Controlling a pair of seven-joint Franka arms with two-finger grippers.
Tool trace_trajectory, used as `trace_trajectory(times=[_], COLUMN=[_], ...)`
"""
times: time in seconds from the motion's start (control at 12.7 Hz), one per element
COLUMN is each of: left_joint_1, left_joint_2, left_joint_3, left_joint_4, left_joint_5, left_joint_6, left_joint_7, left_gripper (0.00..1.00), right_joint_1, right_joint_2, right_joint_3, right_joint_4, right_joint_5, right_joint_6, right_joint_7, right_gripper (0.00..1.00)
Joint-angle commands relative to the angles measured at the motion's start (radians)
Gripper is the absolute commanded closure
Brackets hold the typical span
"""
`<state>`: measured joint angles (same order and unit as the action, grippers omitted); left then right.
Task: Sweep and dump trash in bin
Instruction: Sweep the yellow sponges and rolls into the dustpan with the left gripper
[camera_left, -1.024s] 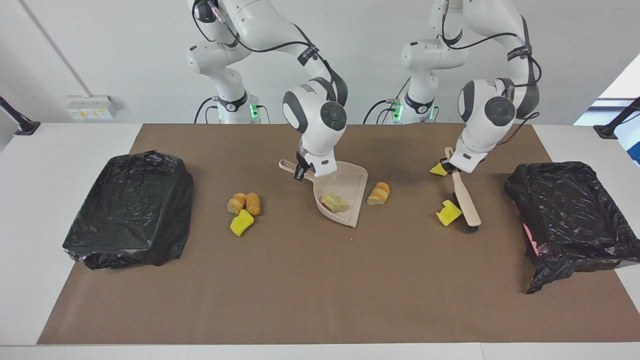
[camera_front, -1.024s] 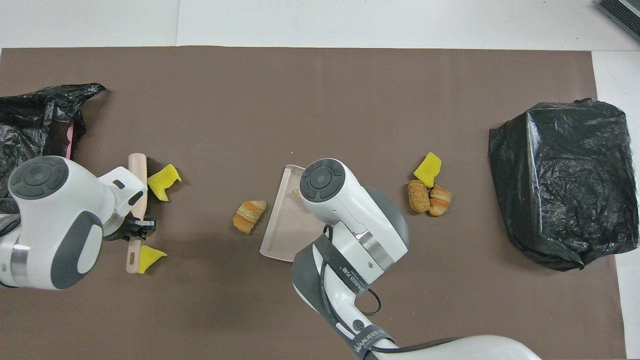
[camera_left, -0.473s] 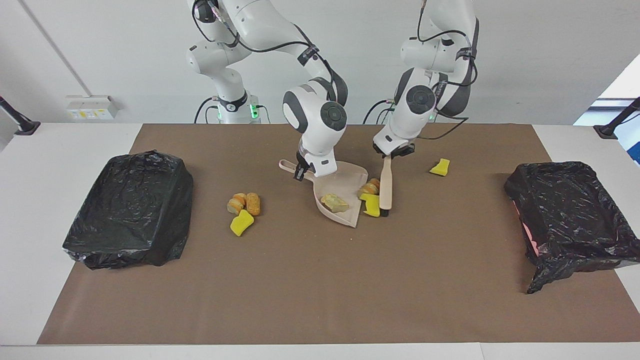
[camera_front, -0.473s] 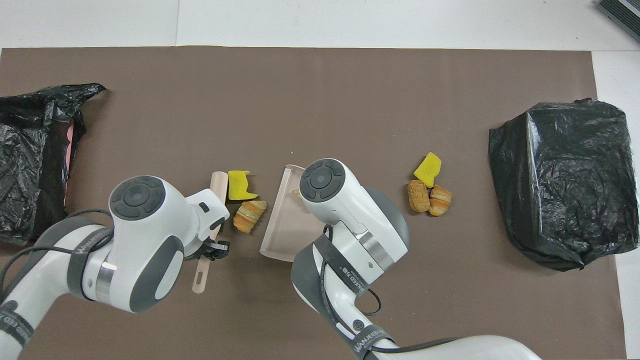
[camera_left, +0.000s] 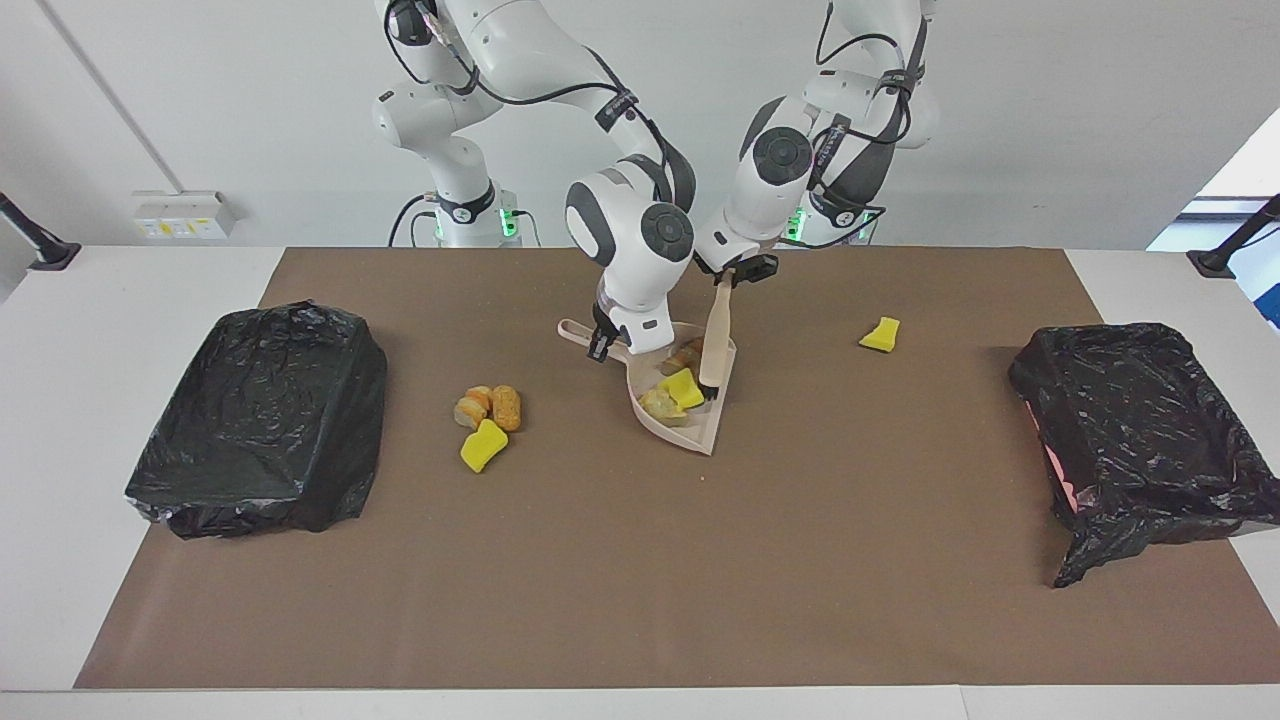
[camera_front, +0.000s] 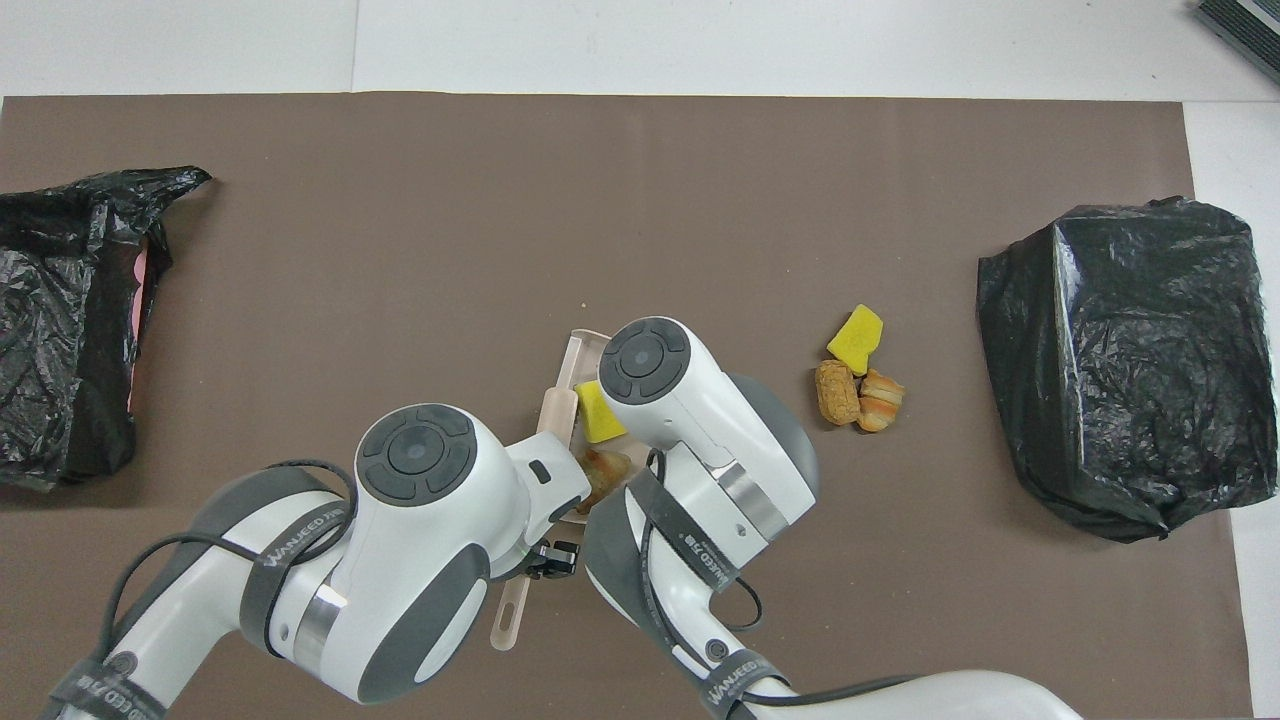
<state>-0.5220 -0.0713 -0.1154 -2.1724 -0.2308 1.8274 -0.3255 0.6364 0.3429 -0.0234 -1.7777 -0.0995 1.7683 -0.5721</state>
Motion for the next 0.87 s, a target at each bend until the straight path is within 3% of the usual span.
trace_trajectory(times=[0.0,0.39,0.71,0.79], left_joint_1=[0.025,0.068,0.077,0.121], left_joint_2=[-0.042,-0.148,-0.258,-0.274], left_joint_3=[0.011,0.011,0.011,0.01], left_joint_4=[-0.01,-0.027,-0.17,-0.19], left_joint_5=[0.001,0.141,0.243,0.261], left_joint_6=[-0.088,-0.269,-0.283,-0.284], left_joint_7=[-0.09,-0.295,-0.507,-0.561], left_gripper=[1.0,1.0,1.0,1.0], right_joint_1=[0.003,0.002,0.002,0.002], right_joint_2=[-0.013,-0.013,-0.016,-0.019], right_joint_3=[0.002,0.002,0.003,0.005], right_joint_4=[-0.008,-0.008,-0.017,-0.026], right_joint_5=[-0.02,-0.02,-0.023,-0.023], right_joint_6=[-0.018,-0.015,-0.001,-0.001], right_joint_7=[0.012,0.009,-0.132,-0.141], right_gripper=[1.0,1.0,1.0,1.0])
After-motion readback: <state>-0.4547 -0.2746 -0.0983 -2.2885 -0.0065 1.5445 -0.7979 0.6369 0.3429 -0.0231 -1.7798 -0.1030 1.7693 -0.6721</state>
